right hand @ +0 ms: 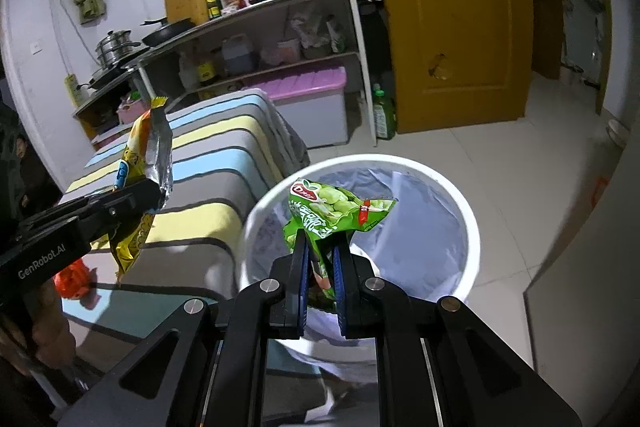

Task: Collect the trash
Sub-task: 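Carry the yellow wrapper and green bag over the bin and open both grippers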

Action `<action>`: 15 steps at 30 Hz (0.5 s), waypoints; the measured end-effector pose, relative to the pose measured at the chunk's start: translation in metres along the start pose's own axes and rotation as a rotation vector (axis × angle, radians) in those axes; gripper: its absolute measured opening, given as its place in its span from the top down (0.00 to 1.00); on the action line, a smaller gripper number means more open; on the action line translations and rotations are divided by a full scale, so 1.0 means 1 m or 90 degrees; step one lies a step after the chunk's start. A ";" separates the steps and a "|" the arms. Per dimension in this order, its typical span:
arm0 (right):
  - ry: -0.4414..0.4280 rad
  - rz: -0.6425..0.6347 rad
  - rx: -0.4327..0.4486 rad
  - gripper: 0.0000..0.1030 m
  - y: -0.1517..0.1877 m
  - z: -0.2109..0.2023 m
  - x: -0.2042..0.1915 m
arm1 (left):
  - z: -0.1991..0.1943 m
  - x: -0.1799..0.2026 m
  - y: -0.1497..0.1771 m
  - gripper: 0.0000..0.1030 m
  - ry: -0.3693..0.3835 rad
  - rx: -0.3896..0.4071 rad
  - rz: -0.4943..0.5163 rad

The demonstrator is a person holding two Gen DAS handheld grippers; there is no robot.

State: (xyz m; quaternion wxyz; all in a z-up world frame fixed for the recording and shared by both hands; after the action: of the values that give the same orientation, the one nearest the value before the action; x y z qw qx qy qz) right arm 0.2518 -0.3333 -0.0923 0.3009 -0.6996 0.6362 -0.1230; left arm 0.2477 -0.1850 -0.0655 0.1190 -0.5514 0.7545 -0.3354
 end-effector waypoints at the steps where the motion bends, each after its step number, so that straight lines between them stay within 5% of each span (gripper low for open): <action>1: 0.002 0.003 -0.002 0.89 0.000 0.002 0.003 | 0.004 0.002 -0.001 0.96 0.003 -0.002 0.003; 7: 0.014 0.021 -0.011 0.87 0.000 0.011 0.017 | 0.025 0.012 -0.005 0.92 0.019 -0.015 0.013; 11: 0.020 0.031 -0.011 0.63 0.003 0.015 0.024 | 0.035 0.012 -0.004 0.78 0.030 -0.025 0.010; 15: 0.023 0.038 -0.012 0.63 0.006 0.016 0.028 | 0.038 0.012 -0.004 0.74 0.031 -0.027 0.007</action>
State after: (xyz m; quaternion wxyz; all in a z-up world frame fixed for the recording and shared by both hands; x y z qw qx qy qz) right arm 0.2603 -0.3563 -0.1139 0.2865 -0.6807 0.6634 -0.1203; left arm 0.2674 -0.2109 -0.0889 0.0907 -0.5414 0.7671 -0.3319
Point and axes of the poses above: each gripper's, at about its wrist camera, not at the fingertips, and z roughly the way its jaws point, x to its right, y to its underside, the point moved 10 cm from there along z, roughly the way its jaws point, and after that the axes turned 12 degrees about -x, right-handed, at the moved point
